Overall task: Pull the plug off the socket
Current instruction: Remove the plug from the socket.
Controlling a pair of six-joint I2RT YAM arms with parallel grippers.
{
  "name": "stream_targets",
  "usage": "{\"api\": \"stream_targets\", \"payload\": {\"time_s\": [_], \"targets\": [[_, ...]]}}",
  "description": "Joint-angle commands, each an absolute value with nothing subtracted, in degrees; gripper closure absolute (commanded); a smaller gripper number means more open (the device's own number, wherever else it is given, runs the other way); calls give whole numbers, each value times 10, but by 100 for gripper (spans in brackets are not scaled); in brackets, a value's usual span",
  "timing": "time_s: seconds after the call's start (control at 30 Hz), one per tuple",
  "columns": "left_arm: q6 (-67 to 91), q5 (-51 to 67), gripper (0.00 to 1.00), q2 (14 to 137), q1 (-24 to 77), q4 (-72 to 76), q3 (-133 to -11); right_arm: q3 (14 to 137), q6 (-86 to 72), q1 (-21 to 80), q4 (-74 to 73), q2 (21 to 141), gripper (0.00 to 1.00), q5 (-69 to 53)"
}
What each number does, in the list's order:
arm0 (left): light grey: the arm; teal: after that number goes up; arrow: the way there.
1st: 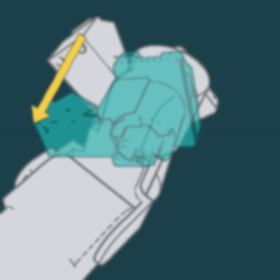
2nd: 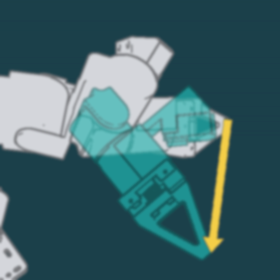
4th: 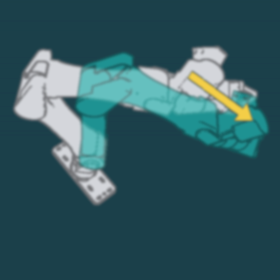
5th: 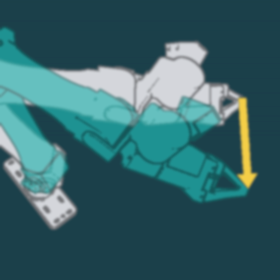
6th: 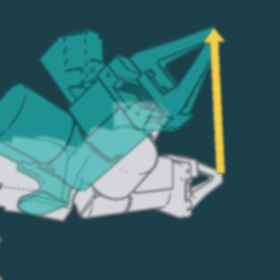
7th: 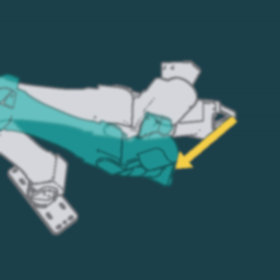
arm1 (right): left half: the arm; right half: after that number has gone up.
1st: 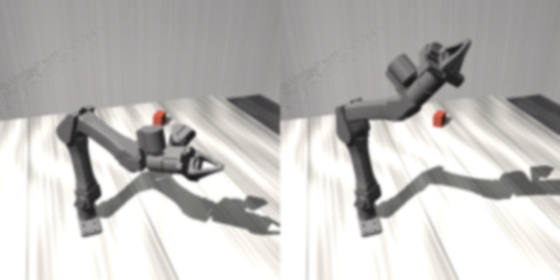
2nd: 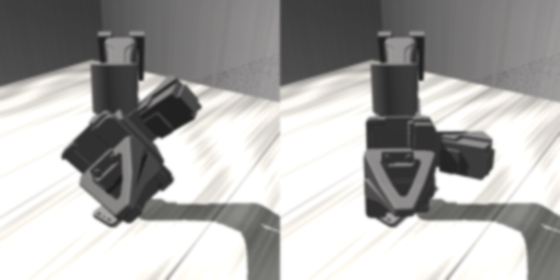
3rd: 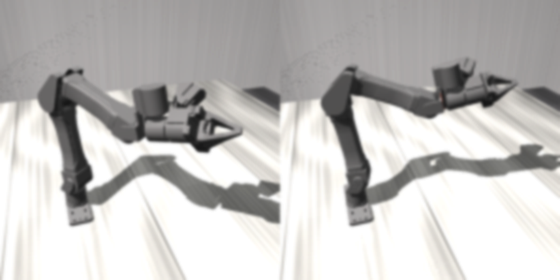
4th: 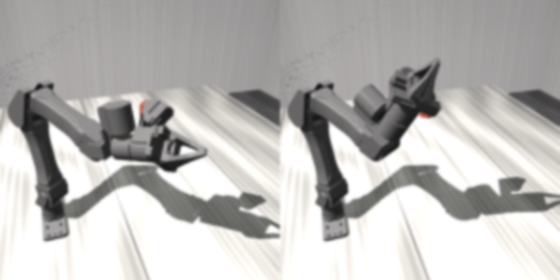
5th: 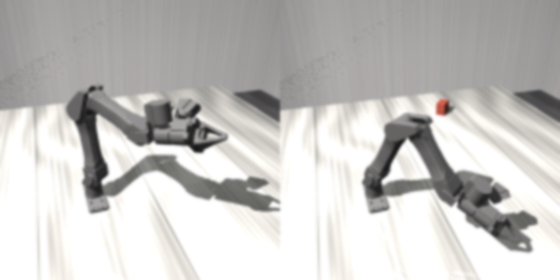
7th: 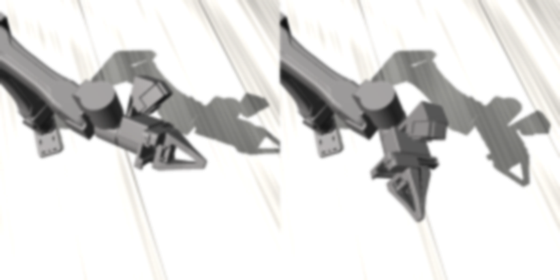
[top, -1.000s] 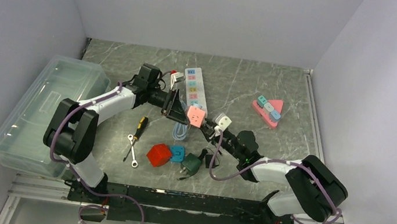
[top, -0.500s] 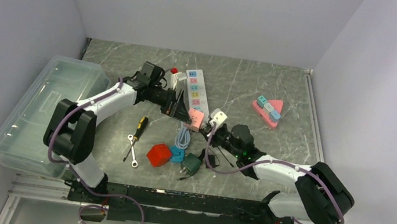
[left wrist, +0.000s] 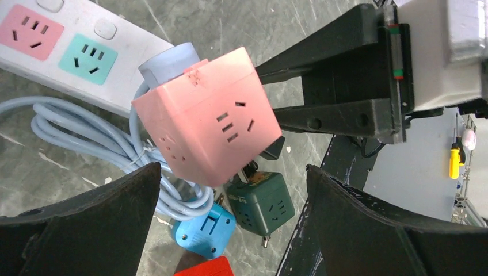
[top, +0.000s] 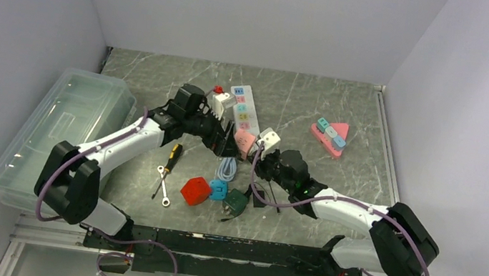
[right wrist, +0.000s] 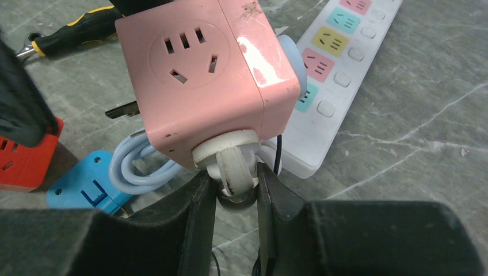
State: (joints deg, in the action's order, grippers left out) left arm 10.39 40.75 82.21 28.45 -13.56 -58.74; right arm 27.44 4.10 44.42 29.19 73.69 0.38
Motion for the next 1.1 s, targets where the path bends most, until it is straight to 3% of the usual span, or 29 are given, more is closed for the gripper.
{"api": "stream_targets", "payload": {"time_s": [0.0, 0.37, 1.07], "targets": [[133, 411, 0, 827, 288, -60, -574, 271, 52, 470, 403, 701, 100, 68], [152, 309, 0, 809, 291, -69, -566, 285, 96, 541, 425, 743, 100, 200], [134, 326, 0, 858, 328, -84, -577, 300, 85, 551, 421, 764, 100, 251]]}}
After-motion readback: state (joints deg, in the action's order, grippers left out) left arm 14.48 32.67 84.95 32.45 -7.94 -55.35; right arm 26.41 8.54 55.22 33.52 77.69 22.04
